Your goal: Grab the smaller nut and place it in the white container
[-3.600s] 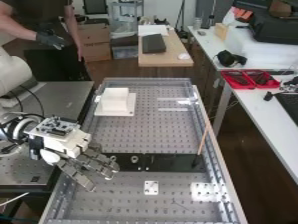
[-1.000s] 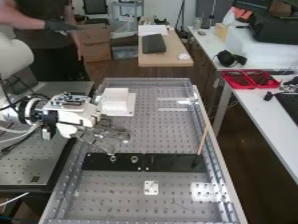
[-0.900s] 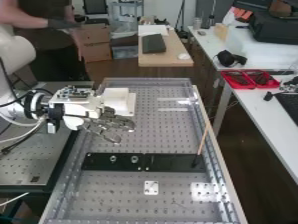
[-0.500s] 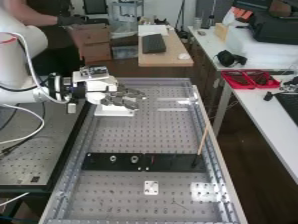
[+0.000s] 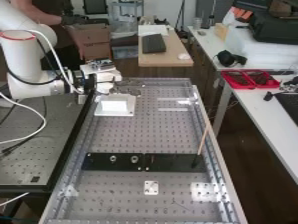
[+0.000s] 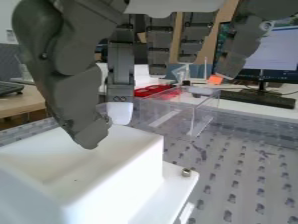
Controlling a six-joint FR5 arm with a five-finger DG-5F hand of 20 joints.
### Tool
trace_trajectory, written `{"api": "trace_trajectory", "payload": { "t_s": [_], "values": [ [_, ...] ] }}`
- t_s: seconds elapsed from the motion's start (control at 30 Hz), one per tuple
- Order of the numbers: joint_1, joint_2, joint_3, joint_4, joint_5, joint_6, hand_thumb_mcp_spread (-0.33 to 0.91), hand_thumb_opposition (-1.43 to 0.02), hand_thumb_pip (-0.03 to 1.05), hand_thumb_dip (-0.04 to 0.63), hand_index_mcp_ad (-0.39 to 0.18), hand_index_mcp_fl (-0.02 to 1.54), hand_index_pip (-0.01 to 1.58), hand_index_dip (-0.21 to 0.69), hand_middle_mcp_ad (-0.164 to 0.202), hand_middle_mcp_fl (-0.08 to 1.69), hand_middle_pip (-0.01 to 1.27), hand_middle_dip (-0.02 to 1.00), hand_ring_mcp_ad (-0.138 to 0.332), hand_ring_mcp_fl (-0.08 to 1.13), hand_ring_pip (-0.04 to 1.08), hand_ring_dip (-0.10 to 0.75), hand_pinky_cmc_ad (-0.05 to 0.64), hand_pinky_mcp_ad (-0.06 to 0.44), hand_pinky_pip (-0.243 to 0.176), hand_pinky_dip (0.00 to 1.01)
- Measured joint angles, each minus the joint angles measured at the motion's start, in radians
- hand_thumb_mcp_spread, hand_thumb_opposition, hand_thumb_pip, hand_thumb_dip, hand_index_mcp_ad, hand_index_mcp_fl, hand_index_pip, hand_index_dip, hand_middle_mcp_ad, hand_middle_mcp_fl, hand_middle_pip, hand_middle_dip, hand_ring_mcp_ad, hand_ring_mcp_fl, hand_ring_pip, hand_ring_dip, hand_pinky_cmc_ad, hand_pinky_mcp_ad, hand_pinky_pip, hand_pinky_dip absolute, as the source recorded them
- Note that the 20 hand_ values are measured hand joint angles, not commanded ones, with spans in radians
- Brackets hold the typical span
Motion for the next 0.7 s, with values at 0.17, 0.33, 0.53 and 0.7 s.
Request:
{"api": "trace_trajectory", "payload": {
  "t_s": [0.17, 0.33, 0.53, 0.7],
  "values": [
    [0.017, -0.006, 0.004, -0.001, 0.0, 0.013, 0.46, -0.86, 0.61, 0.239, -0.11, 0.24, 1.54, 0.295, 0.059, 0.13, 0.12, 0.24, 0.091, 0.0, 0.11, 0.134, 0.333, 0.279, 0.021, 0.18],
    [0.029, -0.015, 0.015, -0.01, 0.007, 0.022, 0.46, -0.86, 0.61, 0.239, -0.11, 0.24, 1.52, 0.295, 0.059, 0.13, 0.12, 0.24, 0.091, 0.0, 0.11, 0.134, 0.332, 0.278, 0.021, 0.18],
    [0.027, -0.025, 0.032, -0.046, 0.021, 0.018, 0.45, -0.86, 0.65, 0.239, -0.145, 0.05, 1.27, 0.253, 0.059, 0.13, 0.12, 0.24, 0.091, 0.0, 0.11, 0.134, 0.335, 0.279, 0.021, 0.18],
    [0.02, -0.021, 0.035, -0.042, 0.038, 0.03, 0.41, -0.8, 0.73, 0.239, -0.145, 0.0, 1.05, 0.215, 0.059, 0.08, 0.12, 0.24, 0.091, 0.0, 0.11, 0.134, 0.332, 0.279, 0.021, 0.18]
  ]
}}
